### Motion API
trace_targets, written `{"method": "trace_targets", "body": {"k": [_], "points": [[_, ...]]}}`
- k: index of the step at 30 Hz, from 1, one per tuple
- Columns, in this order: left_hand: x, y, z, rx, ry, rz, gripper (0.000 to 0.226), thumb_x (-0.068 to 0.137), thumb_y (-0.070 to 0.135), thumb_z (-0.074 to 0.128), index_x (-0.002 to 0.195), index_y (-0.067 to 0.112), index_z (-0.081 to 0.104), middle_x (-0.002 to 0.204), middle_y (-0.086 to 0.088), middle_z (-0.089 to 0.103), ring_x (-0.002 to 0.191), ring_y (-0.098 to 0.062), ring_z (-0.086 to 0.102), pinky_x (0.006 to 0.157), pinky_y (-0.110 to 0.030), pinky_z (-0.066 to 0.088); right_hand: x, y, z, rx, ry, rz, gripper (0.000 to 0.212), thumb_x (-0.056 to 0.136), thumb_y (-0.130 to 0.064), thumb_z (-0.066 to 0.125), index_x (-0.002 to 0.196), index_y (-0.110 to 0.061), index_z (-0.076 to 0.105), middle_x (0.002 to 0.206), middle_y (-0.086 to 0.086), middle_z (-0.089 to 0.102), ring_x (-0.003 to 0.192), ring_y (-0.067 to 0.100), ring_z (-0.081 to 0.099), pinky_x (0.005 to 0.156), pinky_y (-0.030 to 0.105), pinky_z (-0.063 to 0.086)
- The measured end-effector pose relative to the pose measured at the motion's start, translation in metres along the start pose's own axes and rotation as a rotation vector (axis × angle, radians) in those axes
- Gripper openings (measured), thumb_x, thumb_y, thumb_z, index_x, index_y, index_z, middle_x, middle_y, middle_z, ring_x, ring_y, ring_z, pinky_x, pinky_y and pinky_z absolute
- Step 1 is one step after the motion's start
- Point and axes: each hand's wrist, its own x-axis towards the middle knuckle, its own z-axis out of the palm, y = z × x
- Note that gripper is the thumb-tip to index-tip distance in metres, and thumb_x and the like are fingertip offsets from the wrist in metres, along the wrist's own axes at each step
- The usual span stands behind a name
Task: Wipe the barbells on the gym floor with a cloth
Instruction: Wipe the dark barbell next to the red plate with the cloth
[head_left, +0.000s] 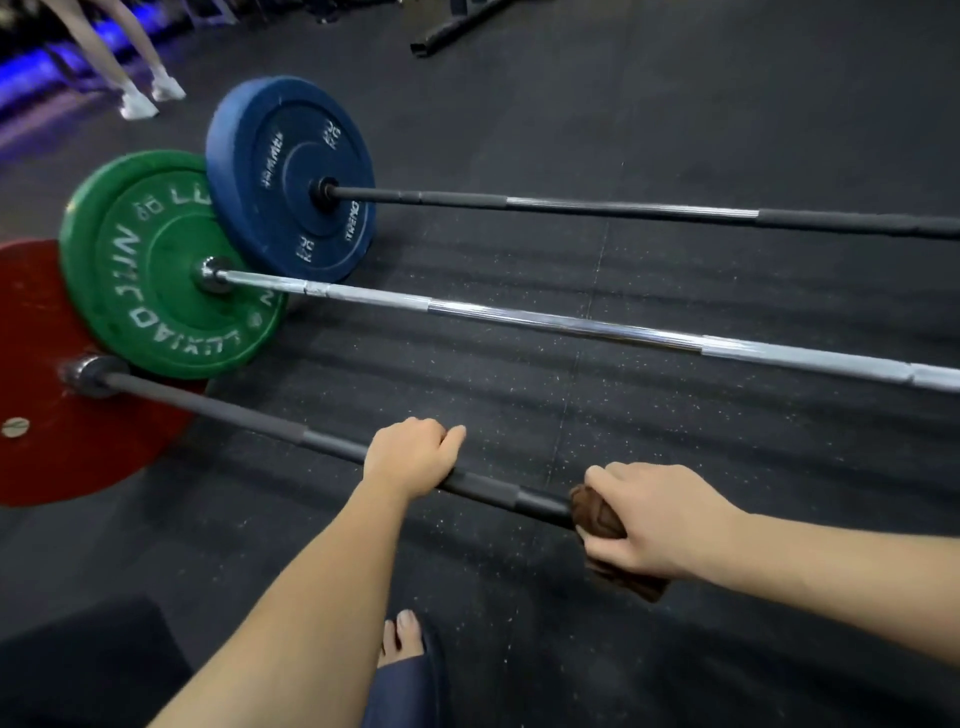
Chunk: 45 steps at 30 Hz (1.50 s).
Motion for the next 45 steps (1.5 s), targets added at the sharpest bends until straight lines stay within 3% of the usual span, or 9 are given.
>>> {"method": "trace_targets", "body": {"k": [11, 16, 20, 26, 29, 34, 39, 45], "points": [[0.008, -0.004, 0.005, 0.009, 0.027, -0.005, 0.048, 0.1, 0.036, 0.037, 0.06, 0.011, 0.048, 0.061, -0.003, 0.054, 0.054, -0.022, 0.043, 0.055, -0.034, 0.032, 0.079, -0.062, 0.01, -0.028, 0.071, -0.088, 0.049, 0.089, -0.064, 0.041, 0.105, -0.018, 0.052, 0.101, 0.0, 0.064, 0.093, 0.025, 0.064, 0.067, 0.035, 0.042], [0.008, -0.006, 0.006, 0.024, 0.033, 0.026, 0.061, 0.105, 0.048, 0.029, 0.059, 0.014, 0.051, 0.062, -0.001, 0.056, 0.063, -0.026, 0.053, 0.063, -0.035, 0.04, 0.086, -0.062, 0.013, 0.022, 0.058, -0.046, 0.062, 0.077, -0.068, 0.019, 0.106, -0.023, 0.05, 0.099, -0.006, 0.06, 0.093, 0.02, 0.062, 0.068, 0.034, 0.046], [0.008, -0.007, 0.009, 0.042, 0.05, 0.033, 0.073, 0.106, 0.059, 0.019, 0.06, 0.014, 0.054, 0.062, -0.001, 0.055, 0.065, -0.027, 0.055, 0.066, -0.036, 0.042, 0.073, -0.049, 0.004, 0.047, -0.018, -0.084, 0.049, 0.079, -0.068, 0.022, 0.099, -0.028, 0.041, 0.099, -0.008, 0.057, 0.093, 0.017, 0.06, 0.069, 0.032, 0.044], [0.01, -0.009, 0.011, 0.041, 0.063, 0.06, 0.073, 0.106, 0.058, 0.017, 0.056, 0.014, 0.047, 0.055, -0.001, 0.052, 0.055, -0.025, 0.048, 0.06, -0.036, 0.041, 0.053, -0.027, -0.005, 0.039, -0.101, -0.046, 0.048, 0.081, -0.07, 0.027, 0.105, -0.033, 0.046, 0.1, -0.014, 0.057, 0.093, 0.008, 0.058, 0.074, 0.027, 0.05], [0.008, -0.009, 0.011, 0.038, 0.065, 0.072, 0.073, 0.106, 0.058, 0.018, 0.055, 0.015, 0.045, 0.054, -0.001, 0.052, 0.053, -0.024, 0.048, 0.057, -0.036, 0.038, 0.043, -0.033, 0.0, 0.009, -0.015, -0.055, 0.042, 0.081, -0.068, 0.039, 0.096, -0.031, 0.048, 0.091, -0.013, 0.057, 0.085, 0.012, 0.062, 0.063, 0.029, 0.049], [0.007, -0.007, 0.009, 0.052, 0.062, 0.072, 0.076, 0.106, 0.059, 0.015, 0.056, 0.013, 0.05, 0.058, -0.001, 0.055, 0.059, -0.026, 0.052, 0.06, -0.036, 0.038, 0.061, -0.046, -0.013, -0.112, -0.109, -0.086, 0.048, 0.082, -0.068, 0.027, 0.101, -0.026, 0.04, 0.105, -0.005, 0.06, 0.097, 0.021, 0.062, 0.074, 0.036, 0.049], [0.002, -0.004, 0.006, 0.066, 0.048, 0.056, 0.078, 0.105, 0.06, 0.012, 0.058, 0.013, 0.052, 0.06, -0.001, 0.056, 0.061, -0.025, 0.054, 0.062, -0.036, 0.039, 0.081, -0.078, 0.0, -0.06, -0.01, -0.004, 0.049, 0.093, -0.062, 0.047, 0.116, -0.019, 0.048, 0.112, 0.001, 0.059, 0.105, 0.025, 0.06, 0.076, 0.038, 0.049], [0.013, -0.002, -0.003, 0.068, -0.205, 0.035, 0.074, 0.105, 0.062, 0.01, 0.073, 0.013, 0.055, 0.078, -0.003, 0.062, 0.079, -0.027, 0.06, 0.078, -0.038, 0.045, 0.052, -0.045, -0.016, -0.048, -0.087, -0.097, 0.05, 0.094, -0.061, 0.046, 0.122, -0.02, 0.045, 0.116, 0.001, 0.058, 0.107, 0.025, 0.059, 0.082, 0.04, 0.05]]}}
